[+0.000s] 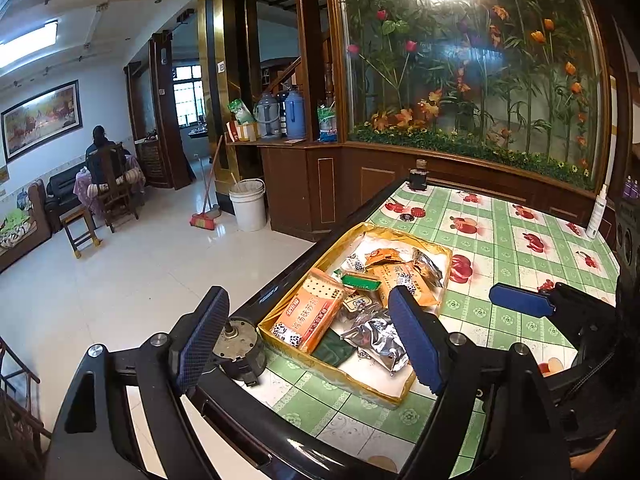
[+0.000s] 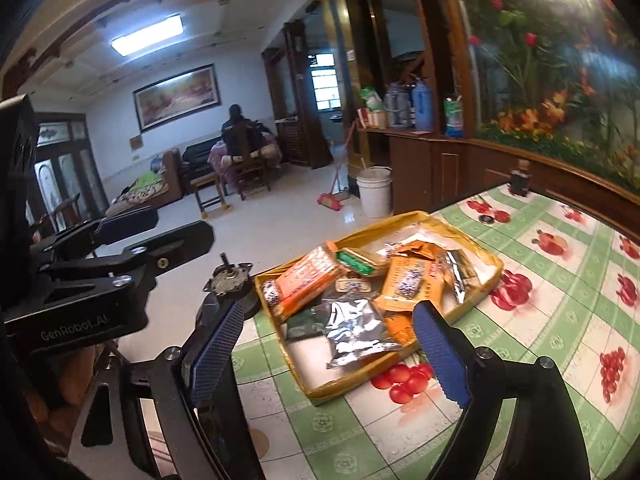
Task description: Organize snacks
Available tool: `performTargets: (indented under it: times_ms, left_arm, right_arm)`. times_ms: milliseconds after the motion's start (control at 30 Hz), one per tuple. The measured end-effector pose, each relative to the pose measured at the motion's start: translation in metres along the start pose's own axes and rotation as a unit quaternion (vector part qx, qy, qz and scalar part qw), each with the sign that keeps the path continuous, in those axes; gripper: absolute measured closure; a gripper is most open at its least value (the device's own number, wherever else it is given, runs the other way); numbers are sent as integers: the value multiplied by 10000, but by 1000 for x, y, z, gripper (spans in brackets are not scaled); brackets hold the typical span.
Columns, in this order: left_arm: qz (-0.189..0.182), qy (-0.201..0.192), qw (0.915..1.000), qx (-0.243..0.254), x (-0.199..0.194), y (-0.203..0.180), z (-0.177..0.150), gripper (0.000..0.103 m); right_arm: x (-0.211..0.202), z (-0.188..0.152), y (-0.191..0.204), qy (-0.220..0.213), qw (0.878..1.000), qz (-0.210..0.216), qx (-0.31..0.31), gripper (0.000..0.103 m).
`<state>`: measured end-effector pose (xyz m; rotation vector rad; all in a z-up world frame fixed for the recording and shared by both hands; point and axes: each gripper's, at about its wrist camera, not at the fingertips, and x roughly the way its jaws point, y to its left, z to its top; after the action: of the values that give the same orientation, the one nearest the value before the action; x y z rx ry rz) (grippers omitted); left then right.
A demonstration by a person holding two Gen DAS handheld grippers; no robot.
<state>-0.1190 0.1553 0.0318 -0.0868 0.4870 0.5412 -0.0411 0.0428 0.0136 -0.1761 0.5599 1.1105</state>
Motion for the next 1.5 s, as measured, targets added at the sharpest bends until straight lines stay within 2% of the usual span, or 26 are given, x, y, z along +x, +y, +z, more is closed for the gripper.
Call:
performTargets:
  times_ms: [1500]
  left_arm:
    - [45,-113,9999,-8,-19,28,0,21]
  right_arm:
    - [-8,6,9,-111,9994,-122,-295,14]
